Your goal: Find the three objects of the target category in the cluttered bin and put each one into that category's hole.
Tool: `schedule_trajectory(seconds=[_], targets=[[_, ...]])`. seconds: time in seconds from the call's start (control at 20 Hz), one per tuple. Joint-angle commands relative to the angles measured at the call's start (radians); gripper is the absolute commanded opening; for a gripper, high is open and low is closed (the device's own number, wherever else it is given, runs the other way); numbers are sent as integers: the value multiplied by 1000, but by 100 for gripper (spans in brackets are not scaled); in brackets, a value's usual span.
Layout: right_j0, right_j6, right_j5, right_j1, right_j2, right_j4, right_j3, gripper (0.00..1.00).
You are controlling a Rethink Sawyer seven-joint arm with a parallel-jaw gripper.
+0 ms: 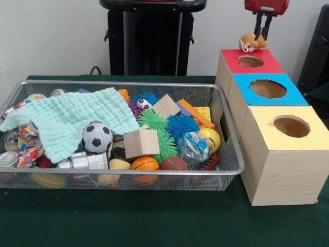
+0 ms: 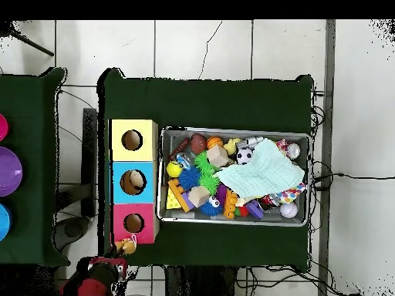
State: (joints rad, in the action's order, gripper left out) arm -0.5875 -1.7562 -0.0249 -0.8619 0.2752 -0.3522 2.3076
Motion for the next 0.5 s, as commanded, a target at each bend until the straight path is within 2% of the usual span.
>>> schedule_trajectory(seconds=[0.05, 0.5], targets=[[-4, -282, 94, 72, -1, -99, -46, 0], [88, -279, -54, 167, -94, -108, -67, 0]])
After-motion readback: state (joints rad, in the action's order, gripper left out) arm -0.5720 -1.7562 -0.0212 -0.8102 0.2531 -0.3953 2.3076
